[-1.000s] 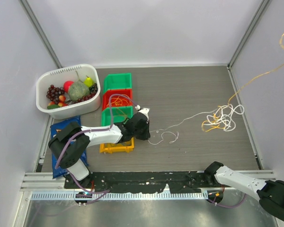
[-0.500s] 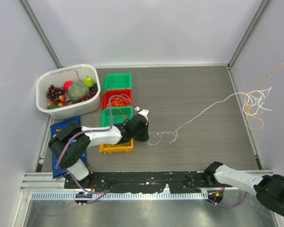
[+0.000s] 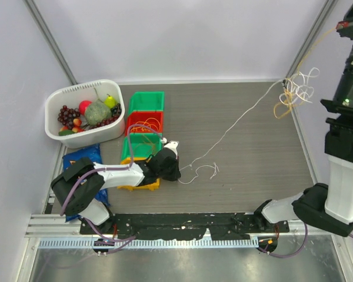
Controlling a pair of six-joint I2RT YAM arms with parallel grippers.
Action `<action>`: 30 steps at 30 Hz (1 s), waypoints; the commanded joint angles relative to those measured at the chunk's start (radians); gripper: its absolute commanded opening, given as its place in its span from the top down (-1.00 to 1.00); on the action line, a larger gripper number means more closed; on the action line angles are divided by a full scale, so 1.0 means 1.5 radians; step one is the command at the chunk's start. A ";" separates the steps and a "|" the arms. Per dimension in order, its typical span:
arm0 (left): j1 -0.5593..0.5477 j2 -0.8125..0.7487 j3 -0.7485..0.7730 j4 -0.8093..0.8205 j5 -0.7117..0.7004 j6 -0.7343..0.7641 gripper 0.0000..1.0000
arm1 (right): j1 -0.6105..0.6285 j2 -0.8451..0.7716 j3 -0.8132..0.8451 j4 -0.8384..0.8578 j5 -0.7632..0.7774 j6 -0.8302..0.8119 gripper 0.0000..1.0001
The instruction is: Untangle the cables
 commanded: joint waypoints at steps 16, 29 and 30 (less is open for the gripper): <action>-0.015 -0.095 0.038 0.007 0.080 0.059 0.86 | 0.004 -0.118 -0.259 0.150 -0.052 0.023 0.99; -0.015 -0.280 0.106 0.010 0.097 0.131 -0.60 | 0.004 -0.235 -0.425 -0.051 -0.149 0.294 0.99; -0.015 -0.277 0.105 0.049 0.117 0.136 -0.65 | 0.003 -0.236 -0.425 -0.054 -0.156 0.320 0.99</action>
